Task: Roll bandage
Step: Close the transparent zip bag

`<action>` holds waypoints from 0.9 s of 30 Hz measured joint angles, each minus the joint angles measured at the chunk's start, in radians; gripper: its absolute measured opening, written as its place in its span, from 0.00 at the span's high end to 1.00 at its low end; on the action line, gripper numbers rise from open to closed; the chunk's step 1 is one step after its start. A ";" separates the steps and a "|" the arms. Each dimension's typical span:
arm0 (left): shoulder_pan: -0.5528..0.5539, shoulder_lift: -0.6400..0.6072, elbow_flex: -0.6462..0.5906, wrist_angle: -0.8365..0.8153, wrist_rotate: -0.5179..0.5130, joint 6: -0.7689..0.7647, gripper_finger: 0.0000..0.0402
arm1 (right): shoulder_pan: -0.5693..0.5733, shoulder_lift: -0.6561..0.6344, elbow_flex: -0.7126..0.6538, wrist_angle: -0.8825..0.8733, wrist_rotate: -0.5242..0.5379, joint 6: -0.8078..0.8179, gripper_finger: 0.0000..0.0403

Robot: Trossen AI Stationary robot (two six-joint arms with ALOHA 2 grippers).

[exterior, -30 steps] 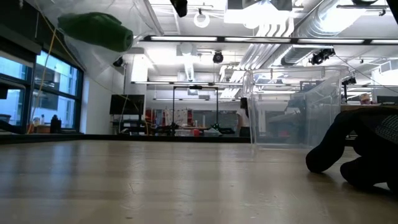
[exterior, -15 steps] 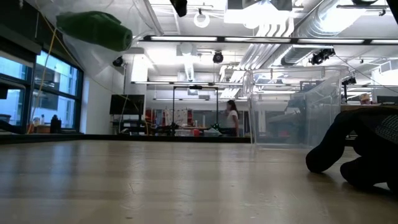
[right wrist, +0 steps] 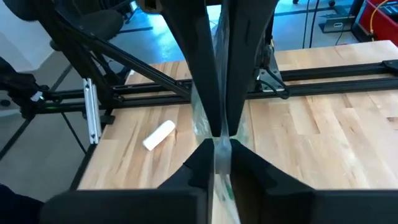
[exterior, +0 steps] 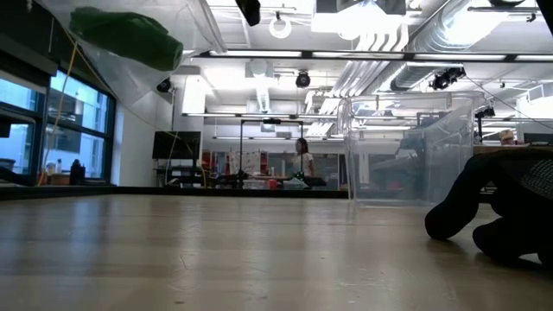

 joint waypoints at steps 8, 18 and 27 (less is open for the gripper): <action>0.000 0.000 0.000 -0.015 0.013 0.019 1.00 | 0.000 -0.001 0.000 -0.008 -0.016 -0.017 0.75; 0.000 0.000 0.000 -0.015 0.046 0.070 1.00 | -0.012 -0.001 0.000 -0.003 -0.024 -0.024 0.83; 0.001 0.000 0.000 -0.038 0.045 0.070 1.00 | -0.019 -0.001 0.000 -0.001 -0.041 -0.032 0.93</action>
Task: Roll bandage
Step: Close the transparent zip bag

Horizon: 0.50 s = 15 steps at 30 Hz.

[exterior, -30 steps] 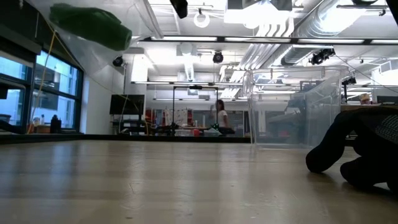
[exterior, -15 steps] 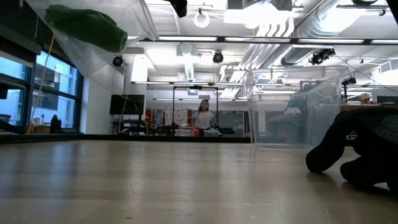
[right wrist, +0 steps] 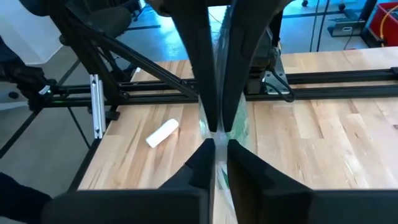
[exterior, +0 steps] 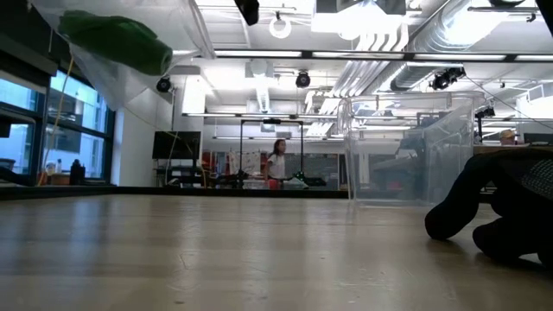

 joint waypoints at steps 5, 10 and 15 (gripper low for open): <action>-0.001 0.000 0.000 0.006 -0.011 -0.011 1.00 | 0.000 0.000 0.000 -0.005 -0.028 0.005 0.99; -0.001 0.000 0.007 0.007 -0.015 -0.016 1.00 | 0.000 0.000 0.001 -0.017 -0.024 0.010 1.00; -0.001 -0.009 0.042 0.003 -0.015 -0.017 1.00 | 0.000 -0.003 0.003 -0.055 -0.006 0.009 1.00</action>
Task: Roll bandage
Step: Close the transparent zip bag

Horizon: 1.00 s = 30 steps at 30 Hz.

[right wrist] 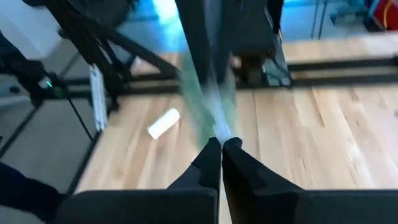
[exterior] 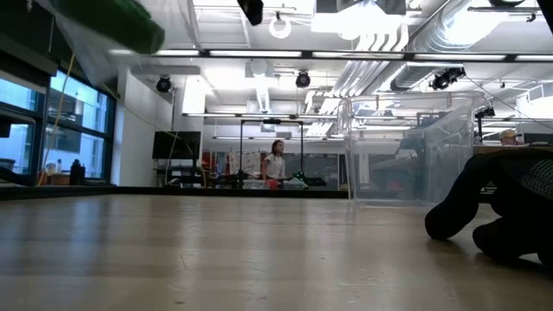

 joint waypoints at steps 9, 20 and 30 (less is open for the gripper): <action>0.000 -0.027 0.021 0.007 0.005 0.000 1.00 | 0.000 0.004 -0.004 -0.088 0.034 0.019 1.00; 0.001 -0.030 0.020 -0.093 0.006 0.075 1.00 | -0.009 -0.043 -0.003 0.053 0.054 0.141 0.89; -0.002 -0.031 0.020 -0.084 0.032 0.182 1.00 | 0.034 -0.031 -0.004 0.067 0.024 -0.010 0.56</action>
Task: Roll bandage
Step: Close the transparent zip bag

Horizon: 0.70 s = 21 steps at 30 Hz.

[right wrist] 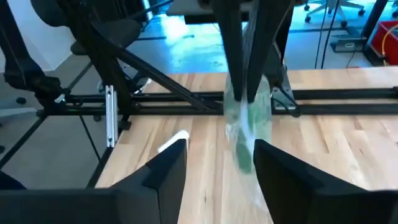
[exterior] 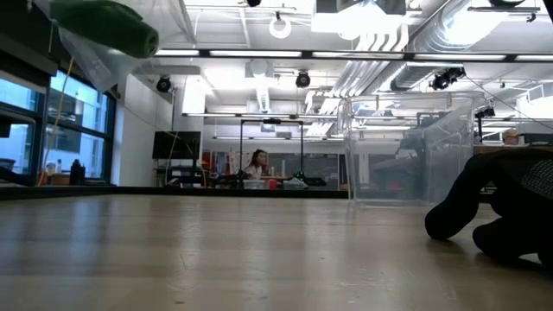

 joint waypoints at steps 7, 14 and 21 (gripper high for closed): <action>-0.008 0.005 0.000 0.049 0.019 0.013 1.00 | -0.017 -0.001 0.000 -0.005 0.013 0.013 0.56; -0.008 0.013 0.000 0.088 0.008 0.012 1.00 | -0.015 -0.001 0.000 -0.015 0.012 0.017 0.61; -0.008 0.013 -0.001 0.091 -0.010 0.011 1.00 | -0.016 -0.001 0.000 -0.028 0.009 0.002 0.74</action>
